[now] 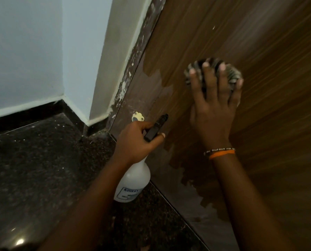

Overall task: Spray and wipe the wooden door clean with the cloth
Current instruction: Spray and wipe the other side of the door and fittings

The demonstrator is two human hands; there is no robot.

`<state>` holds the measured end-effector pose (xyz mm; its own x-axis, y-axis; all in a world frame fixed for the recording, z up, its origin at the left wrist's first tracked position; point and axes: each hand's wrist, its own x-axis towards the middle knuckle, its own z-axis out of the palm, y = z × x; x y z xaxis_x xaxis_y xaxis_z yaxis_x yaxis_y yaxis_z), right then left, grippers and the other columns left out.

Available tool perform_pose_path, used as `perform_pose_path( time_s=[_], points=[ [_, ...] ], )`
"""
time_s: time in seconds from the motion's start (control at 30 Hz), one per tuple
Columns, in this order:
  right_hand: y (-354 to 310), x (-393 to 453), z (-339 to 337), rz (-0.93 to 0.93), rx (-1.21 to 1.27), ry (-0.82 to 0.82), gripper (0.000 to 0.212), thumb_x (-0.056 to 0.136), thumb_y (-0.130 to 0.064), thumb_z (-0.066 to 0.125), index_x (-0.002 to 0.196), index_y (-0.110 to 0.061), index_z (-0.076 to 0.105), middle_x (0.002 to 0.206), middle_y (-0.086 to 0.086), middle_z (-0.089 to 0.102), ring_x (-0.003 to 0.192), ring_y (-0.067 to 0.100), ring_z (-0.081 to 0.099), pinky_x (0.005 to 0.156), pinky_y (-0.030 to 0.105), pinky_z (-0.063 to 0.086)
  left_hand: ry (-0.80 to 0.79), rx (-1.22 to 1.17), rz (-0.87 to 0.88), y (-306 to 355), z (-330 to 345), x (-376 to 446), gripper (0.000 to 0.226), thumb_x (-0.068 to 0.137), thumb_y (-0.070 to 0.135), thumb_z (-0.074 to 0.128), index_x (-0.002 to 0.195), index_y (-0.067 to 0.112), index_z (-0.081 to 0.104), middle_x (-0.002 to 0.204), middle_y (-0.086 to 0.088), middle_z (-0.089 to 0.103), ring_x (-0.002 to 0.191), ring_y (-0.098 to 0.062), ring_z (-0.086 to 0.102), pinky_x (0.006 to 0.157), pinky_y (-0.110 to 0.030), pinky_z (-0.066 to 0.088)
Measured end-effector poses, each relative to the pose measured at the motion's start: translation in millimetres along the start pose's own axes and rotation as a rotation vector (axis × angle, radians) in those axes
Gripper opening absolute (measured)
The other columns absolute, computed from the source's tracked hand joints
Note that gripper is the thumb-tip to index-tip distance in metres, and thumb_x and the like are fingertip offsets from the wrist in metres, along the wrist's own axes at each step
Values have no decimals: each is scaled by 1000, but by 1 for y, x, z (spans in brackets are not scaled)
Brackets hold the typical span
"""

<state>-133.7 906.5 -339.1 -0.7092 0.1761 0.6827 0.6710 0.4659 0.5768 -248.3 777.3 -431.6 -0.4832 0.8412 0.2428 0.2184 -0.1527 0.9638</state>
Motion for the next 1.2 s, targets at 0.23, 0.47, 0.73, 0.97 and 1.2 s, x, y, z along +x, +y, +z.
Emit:
perform_pose_path(
  time_s=[0.23, 0.47, 0.73, 0.97, 1.2],
  points=[
    [-67, -91, 44, -568, 65, -479, 68, 65, -29, 81, 127, -14, 62, 139, 10, 53, 134, 30, 43, 114, 48, 11, -7, 5, -28, -15, -10, 4, 31, 64, 62, 53, 63, 32, 59, 49, 16, 57, 46, -6, 52, 51, -31, 42],
    [-54, -57, 44, -662, 115, -401, 46, 81, -22, 55, 126, -20, 63, 141, 7, 52, 138, 29, 31, 116, 50, 1, 21, -68, -32, -13, -21, 20, 27, 62, 59, 56, 58, 32, 60, 47, 14, 55, 43, -3, 48, 52, -29, 38],
    [-38, 46, 23, -97, 148, -45, 53, 93, -13, 47, 145, -26, 42, 153, 6, 35, 144, 28, 21, 116, 49, -3, 58, -76, -37, -22, -31, 30, 22, 71, 40, 66, 53, 31, 56, 45, 17, 53, 42, -6, 44, 53, -29, 36],
    [-103, -25, 76, -412, 182, -327, 48, 87, -21, 51, 134, -13, 53, 150, 15, 38, 142, 31, 23, 117, 50, 2, 85, -110, -87, -39, -53, 31, 14, 65, 50, 64, 56, 39, 64, 47, 14, 55, 46, -11, 47, 53, -33, 38],
    [-96, -6, 69, -430, 146, -317, 65, 79, -18, 67, 141, -14, 45, 149, 13, 40, 140, 29, 22, 116, 49, -6, 95, -74, -115, -42, -66, 37, 22, 72, 41, 70, 54, 39, 58, 46, 20, 56, 44, -6, 48, 54, -28, 38]
  ],
)
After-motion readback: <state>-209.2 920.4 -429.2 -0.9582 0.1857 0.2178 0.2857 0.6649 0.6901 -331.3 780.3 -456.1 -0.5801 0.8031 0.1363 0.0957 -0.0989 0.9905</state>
